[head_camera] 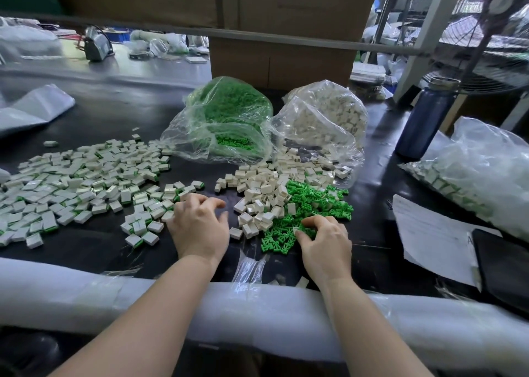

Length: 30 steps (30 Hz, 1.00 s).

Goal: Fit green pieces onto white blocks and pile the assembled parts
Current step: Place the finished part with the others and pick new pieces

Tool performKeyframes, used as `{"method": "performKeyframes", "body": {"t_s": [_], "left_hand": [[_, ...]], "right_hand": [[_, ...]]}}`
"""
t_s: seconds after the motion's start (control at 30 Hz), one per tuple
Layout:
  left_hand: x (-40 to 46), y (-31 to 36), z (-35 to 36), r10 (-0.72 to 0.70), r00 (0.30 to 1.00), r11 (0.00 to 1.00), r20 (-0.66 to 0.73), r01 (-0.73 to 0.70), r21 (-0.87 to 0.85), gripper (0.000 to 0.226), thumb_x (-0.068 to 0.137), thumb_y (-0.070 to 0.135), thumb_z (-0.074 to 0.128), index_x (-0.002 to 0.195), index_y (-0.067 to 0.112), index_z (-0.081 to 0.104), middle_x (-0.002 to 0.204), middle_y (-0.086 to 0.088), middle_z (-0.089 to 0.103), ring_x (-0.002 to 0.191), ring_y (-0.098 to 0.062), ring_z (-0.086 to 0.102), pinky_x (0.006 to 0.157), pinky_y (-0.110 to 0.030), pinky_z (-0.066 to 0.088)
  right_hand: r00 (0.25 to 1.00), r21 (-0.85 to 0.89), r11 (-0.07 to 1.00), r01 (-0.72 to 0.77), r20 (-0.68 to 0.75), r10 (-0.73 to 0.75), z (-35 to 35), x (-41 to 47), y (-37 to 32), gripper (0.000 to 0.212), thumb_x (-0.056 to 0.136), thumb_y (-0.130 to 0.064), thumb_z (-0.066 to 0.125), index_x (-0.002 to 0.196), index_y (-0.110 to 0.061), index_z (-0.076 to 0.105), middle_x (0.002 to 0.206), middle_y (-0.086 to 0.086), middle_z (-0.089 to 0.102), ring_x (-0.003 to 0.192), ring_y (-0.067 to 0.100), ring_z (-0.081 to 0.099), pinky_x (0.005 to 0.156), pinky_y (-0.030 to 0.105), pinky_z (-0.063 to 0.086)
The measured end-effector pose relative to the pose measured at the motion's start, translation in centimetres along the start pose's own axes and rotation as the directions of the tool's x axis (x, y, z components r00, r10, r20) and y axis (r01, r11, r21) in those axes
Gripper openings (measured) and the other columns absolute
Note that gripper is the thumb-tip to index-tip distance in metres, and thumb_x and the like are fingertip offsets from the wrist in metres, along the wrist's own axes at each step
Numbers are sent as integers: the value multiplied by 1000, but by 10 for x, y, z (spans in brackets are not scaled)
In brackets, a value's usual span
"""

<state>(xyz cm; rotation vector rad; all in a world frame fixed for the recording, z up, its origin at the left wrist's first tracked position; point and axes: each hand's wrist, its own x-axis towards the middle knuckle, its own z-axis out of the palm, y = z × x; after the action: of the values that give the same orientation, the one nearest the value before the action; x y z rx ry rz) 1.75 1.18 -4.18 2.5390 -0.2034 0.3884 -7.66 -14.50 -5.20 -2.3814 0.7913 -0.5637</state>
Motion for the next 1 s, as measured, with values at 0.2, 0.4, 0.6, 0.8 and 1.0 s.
{"method": "performKeyframes", "body": {"t_s": [0.2,0.4,0.6,0.8,1.0], "left_hand": [[2,11,4,6,981,997,193,-21,78,40,84,57,53,113,31,64,120,1,49,113,-23,36,89,-36,29],[3,19,2,-22,973,996,228,42,-84,15,80,43,68,91,34,65,117,3,51,115,-24,37,88,-35,28],[1,17,0,38,975,948,220,35,-317,14,83,20,68,76,28,58,92,-3,65,100,-25,54,88,-35,46],[4,15,1,50,980,960,191,5,-279,11,87,18,63,97,19,68,99,-4,66,99,-26,55,89,-37,47],[4,13,7,36,971,969,236,24,-246,22,85,24,66,104,13,70,109,-8,60,104,-24,55,94,-32,45]], "right_hand": [[1000,8,1000,10,-4,-10,1,0,0,21,91,-30,58,109,-21,64,114,-4,58,113,16,43,90,29,28],[1000,38,999,16,0,-16,1,0,1,18,93,-28,54,105,-23,68,111,-6,59,111,16,43,83,27,25],[998,97,993,63,-19,-62,-1,-1,-2,18,92,-22,57,104,-19,70,105,-4,64,105,16,49,92,30,34],[997,131,989,73,-18,-71,-2,-2,-3,18,92,-19,57,103,-17,70,102,-3,66,102,17,52,96,32,37],[997,133,988,73,-16,-72,-1,-1,-2,18,92,-20,57,103,-16,70,101,-3,66,100,16,51,91,28,36]]}}
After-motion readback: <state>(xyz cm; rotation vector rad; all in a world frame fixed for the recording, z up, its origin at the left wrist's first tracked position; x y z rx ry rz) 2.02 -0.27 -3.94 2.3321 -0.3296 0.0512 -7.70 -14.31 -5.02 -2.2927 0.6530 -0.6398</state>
